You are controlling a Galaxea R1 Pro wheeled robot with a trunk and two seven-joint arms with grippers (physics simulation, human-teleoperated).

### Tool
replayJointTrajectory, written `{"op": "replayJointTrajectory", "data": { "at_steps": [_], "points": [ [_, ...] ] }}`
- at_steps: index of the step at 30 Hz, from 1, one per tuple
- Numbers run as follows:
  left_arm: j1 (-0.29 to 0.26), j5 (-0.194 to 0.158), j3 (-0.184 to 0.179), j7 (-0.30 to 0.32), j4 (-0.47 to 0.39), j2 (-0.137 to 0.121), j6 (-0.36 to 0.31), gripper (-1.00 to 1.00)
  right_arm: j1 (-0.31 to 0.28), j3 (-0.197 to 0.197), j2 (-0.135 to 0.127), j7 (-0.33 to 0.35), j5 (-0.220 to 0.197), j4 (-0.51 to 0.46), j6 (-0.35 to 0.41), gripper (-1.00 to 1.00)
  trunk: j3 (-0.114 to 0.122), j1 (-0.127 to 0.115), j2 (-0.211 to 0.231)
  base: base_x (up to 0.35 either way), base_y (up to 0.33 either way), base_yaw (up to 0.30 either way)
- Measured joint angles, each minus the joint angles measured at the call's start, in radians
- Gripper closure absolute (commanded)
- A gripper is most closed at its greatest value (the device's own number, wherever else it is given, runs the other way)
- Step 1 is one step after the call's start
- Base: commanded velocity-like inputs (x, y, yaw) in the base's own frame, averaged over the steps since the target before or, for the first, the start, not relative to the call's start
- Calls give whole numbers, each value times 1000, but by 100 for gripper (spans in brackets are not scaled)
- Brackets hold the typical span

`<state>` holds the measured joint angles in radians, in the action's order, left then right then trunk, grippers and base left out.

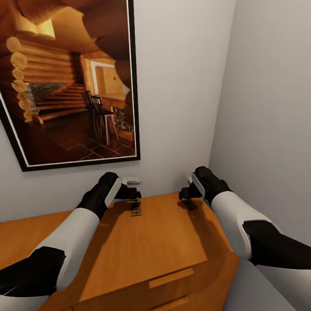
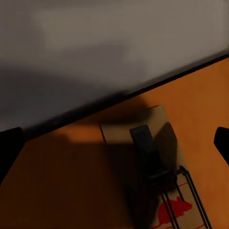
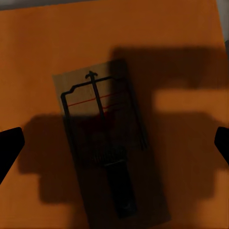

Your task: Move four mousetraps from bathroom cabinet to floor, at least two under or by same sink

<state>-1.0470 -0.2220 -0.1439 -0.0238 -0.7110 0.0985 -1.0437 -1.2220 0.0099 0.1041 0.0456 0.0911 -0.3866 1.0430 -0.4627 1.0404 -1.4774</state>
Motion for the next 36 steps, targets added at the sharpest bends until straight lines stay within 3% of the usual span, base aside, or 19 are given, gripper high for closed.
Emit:
{"op": "replayJointTrajectory", "data": {
  "at_steps": [12,36],
  "points": [
    [0,0,0,0,0,0,0,-100,0,1,-2,1,7,47,0,-100,0,0,0,0,0,0],
    [0,0,1,0,0,0,0,-100,0,3,-3,0,13,51,0,-100,0,0,0,0,0,0]
  ]
}}
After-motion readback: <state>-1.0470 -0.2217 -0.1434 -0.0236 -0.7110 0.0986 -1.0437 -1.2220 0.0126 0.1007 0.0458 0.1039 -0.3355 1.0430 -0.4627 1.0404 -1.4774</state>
